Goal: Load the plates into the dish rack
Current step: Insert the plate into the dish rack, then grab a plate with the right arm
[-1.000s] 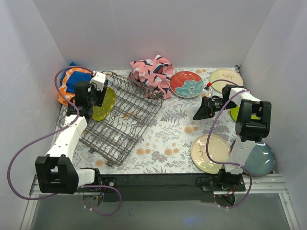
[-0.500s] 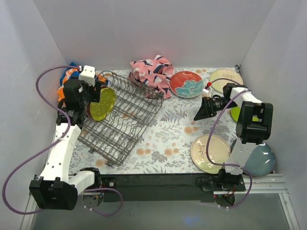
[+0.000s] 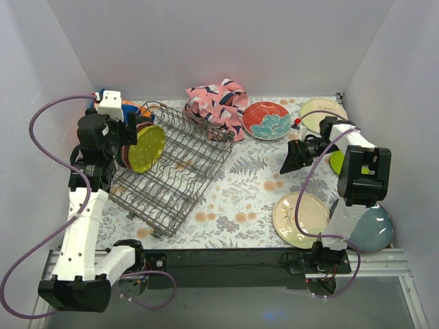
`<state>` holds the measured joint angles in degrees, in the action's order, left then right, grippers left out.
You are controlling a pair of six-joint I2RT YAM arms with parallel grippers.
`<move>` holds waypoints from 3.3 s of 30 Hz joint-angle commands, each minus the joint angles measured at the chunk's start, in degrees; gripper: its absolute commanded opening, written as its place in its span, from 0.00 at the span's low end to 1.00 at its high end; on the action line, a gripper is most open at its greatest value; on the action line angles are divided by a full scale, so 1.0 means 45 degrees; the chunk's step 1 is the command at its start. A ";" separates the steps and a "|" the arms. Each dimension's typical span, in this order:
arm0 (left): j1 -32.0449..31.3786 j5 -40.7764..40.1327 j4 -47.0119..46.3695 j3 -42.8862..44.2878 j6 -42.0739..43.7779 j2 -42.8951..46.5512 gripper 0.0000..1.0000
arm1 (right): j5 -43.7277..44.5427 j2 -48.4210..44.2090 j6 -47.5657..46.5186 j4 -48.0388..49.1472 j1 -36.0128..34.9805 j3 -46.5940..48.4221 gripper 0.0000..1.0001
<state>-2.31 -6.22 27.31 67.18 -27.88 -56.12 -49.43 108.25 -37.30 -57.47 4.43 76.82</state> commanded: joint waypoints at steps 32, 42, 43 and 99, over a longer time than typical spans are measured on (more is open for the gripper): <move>0.0083 0.6127 0.1979 -0.0395 -0.9271 0.2295 0.80 | 0.4950 -0.0482 0.3457 0.7028 -0.0866 0.2362 0.98; 0.0083 0.7142 0.0925 -0.1508 -1.1030 0.2392 0.80 | 0.7742 0.1821 0.8930 0.8338 -0.1374 0.4159 0.98; 0.0083 0.7221 0.0827 -0.1607 -1.1360 0.2392 0.80 | 0.7800 0.1959 0.9610 0.8415 -0.1355 0.4218 0.98; 0.0024 0.9779 -0.2728 -0.4225 -1.5014 0.1533 0.81 | 0.0205 0.2333 1.9187 1.5681 0.1574 -0.0272 0.01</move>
<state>-2.31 34.48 19.25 49.84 -91.07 -48.60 -41.10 125.93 47.79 7.86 9.96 77.10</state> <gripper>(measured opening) 0.807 0.043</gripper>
